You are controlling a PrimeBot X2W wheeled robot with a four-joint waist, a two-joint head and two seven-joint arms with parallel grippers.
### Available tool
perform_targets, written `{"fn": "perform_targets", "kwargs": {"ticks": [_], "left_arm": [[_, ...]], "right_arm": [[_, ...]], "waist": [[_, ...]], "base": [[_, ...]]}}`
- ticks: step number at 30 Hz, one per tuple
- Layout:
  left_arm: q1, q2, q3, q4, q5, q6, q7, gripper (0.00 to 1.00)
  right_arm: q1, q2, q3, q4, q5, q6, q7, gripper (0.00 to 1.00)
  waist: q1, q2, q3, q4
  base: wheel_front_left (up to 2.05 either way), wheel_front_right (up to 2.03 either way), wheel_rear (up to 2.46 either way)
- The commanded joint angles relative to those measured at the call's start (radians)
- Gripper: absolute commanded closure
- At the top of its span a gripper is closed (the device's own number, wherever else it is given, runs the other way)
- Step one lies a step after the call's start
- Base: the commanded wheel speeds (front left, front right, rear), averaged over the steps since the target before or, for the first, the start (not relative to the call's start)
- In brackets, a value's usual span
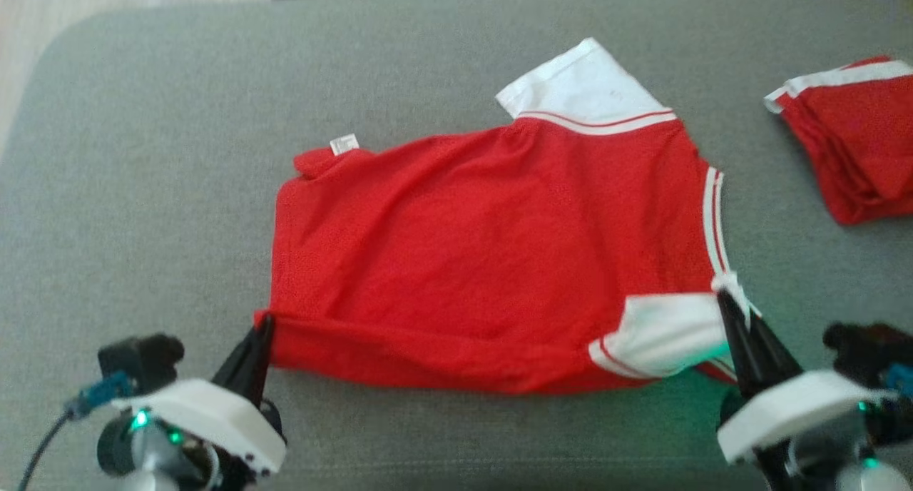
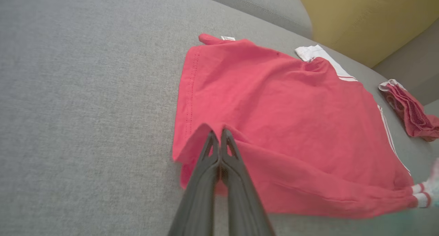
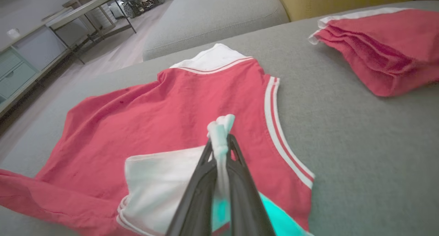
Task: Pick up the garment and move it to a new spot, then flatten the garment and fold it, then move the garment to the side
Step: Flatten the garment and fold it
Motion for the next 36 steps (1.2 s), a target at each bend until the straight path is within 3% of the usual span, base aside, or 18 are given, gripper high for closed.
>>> {"fn": "perform_targets", "kwargs": {"ticks": [1, 13, 14, 15, 16, 17, 23, 30, 36], "left_arm": [[-0.063, 0.027, 0.044, -0.012, -0.008, -0.010, 0.005, 1.00], [-0.187, 0.006, 0.040, 0.153, -0.059, -0.071, 0.027, 1.00], [-0.200, -0.001, 0.035, 0.178, -0.063, -0.088, 0.016, 0.74], [-0.205, -0.006, 0.034, 0.189, -0.067, -0.095, 0.009, 0.25], [-0.210, -0.010, 0.031, 0.199, -0.065, -0.102, 0.000, 0.00], [-0.215, -0.016, 0.030, 0.207, -0.063, -0.107, -0.013, 0.00], [-0.220, -0.032, 0.038, 0.229, -0.018, -0.111, -0.135, 0.00], [-0.190, -0.052, 0.067, 0.182, 0.109, -0.038, -0.326, 0.00], [-0.118, -0.074, 0.110, 0.096, 0.258, 0.000, -0.351, 0.00]], "right_arm": [[-0.058, -0.011, 0.025, -0.013, -0.009, -0.001, -0.019, 1.00], [-0.255, -0.025, 0.027, 0.185, -0.060, -0.001, -0.126, 1.00], [-0.271, -0.027, 0.026, 0.214, -0.064, -0.001, -0.149, 1.00], [-0.277, -0.028, 0.025, 0.228, -0.066, -0.001, -0.159, 0.95], [-0.282, -0.027, 0.022, 0.241, -0.060, -0.001, -0.170, 0.60], [-0.286, -0.026, 0.018, 0.251, -0.062, -0.001, -0.183, 0.00], [-0.293, -0.027, 0.025, 0.264, -0.069, -0.001, -0.274, 0.00], [-0.251, -0.030, 0.031, 0.173, -0.177, -0.001, -0.427, 0.00], [-0.184, -0.022, 0.045, 0.101, -0.253, -0.001, -0.486, 0.00]], "waist": [[0.0000, 0.0000, 0.034, 0.008], [0.0000, 0.0000, 0.110, 0.015], [0.0000, 0.0000, 0.114, 0.015], [0.0000, 0.0000, 0.115, 0.015], [0.0000, 0.0000, 0.115, 0.015], [0.0000, 0.0000, 0.114, 0.015], [0.0000, 0.0000, 0.094, 0.010], [0.0000, 0.0000, 0.046, 0.007], [0.0000, 0.0000, -0.004, 0.003]], "base": [[0.00, 0.00, 0.00], [0.00, 0.00, 0.00], [0.00, 0.00, 0.00], [0.00, 0.00, 0.00], [0.00, 0.00, 0.00], [0.00, 0.00, 0.00], [0.00, 0.00, 0.00], [0.00, 0.00, 0.00], [0.00, 0.00, 0.00]]}}
